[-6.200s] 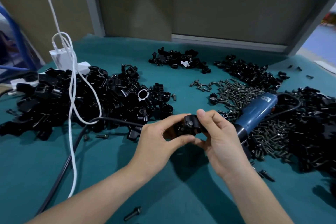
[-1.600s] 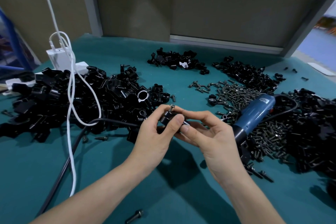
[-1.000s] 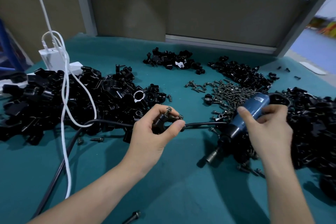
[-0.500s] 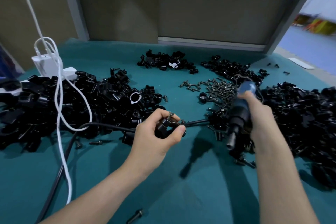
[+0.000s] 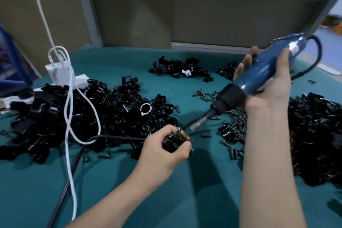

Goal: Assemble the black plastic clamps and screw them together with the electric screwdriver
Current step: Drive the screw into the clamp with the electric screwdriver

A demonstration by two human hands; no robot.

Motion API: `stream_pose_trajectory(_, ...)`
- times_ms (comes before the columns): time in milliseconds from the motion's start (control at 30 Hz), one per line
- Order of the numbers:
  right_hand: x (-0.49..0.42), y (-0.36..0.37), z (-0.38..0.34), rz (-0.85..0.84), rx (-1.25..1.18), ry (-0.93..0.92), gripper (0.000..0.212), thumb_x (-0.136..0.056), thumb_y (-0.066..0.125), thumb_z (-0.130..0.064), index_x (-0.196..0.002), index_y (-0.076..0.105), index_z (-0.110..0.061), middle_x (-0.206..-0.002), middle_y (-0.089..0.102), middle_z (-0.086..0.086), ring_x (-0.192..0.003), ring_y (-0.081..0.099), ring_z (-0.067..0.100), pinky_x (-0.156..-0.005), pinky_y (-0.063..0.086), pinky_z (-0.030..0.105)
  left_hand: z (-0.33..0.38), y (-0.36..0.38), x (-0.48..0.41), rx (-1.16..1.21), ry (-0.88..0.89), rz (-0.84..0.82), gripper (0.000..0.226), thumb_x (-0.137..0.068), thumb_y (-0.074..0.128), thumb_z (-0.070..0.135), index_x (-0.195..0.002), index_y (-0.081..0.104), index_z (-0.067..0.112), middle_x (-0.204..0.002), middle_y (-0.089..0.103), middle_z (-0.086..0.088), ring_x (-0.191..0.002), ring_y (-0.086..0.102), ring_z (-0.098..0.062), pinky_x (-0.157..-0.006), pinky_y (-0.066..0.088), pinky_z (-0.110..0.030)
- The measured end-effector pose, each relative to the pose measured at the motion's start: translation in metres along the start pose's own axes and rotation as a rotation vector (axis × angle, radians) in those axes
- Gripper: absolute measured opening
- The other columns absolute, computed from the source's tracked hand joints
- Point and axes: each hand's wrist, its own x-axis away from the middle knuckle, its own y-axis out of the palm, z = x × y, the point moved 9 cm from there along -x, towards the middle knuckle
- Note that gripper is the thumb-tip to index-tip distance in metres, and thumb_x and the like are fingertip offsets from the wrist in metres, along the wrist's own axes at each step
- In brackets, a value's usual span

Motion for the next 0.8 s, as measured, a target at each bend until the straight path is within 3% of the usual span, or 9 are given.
stream_pose_trajectory(100,-0.003,-0.002,0.005,-0.009,0.072,0.003,0.024,-0.088,0.064,-0.031,-0.101,0.058,-0.012,-0.087,0.070,-0.002,-0.056,0.058,0.009,-0.058,0.050,0.023,-0.005,0.000,-0.001,-0.047,-0.033,-0.018,0.016,-0.081,0.069,0.002,-0.073,0.064,0.015,-0.066,0.069,-0.004,-0.059,0.058,-0.002,-0.054,0.043,-0.011)
stream_pose_trajectory(267,-0.010,-0.006,0.001,-0.028,0.038,0.008,0.015,-0.089,0.063,-0.027,-0.089,0.054,-0.016,-0.075,0.064,-0.006,-0.050,0.049,0.006,-0.056,0.044,0.021,-0.011,0.001,0.000,-0.089,-0.077,-0.037,0.014,-0.081,0.069,0.002,-0.073,0.065,0.012,-0.071,0.069,-0.014,-0.057,0.055,-0.008,-0.053,0.044,-0.015)
stream_pose_trajectory(533,-0.008,-0.014,0.004,-0.012,0.000,0.075,0.023,-0.087,0.064,-0.037,-0.085,0.055,-0.016,-0.074,0.063,-0.007,-0.048,0.048,0.006,-0.049,0.043,0.020,-0.011,0.000,0.000,-0.124,-0.092,-0.021,0.014,-0.077,0.073,0.011,-0.070,0.066,0.020,-0.069,0.069,-0.012,-0.049,0.050,-0.005,-0.046,0.038,-0.012)
stream_pose_trajectory(633,-0.008,-0.006,0.009,-0.055,0.021,0.089,0.023,-0.088,0.061,-0.038,-0.087,0.053,-0.016,-0.075,0.062,-0.007,-0.048,0.047,0.006,-0.049,0.043,0.020,-0.010,0.002,0.003,-0.147,-0.099,-0.041,0.008,-0.069,0.071,0.025,-0.074,0.065,0.023,-0.071,0.068,-0.016,-0.052,0.050,-0.011,-0.048,0.040,-0.018)
stream_pose_trajectory(800,-0.005,0.001,0.014,-0.098,0.029,0.105,0.021,-0.086,0.061,-0.036,-0.085,0.054,-0.017,-0.075,0.061,-0.007,-0.048,0.047,0.005,-0.049,0.044,0.020,-0.010,0.003,0.003,-0.149,-0.110,-0.067,0.007,-0.066,0.067,0.026,-0.072,0.065,0.022,-0.070,0.066,-0.019,-0.056,0.054,-0.018,-0.049,0.046,-0.027)
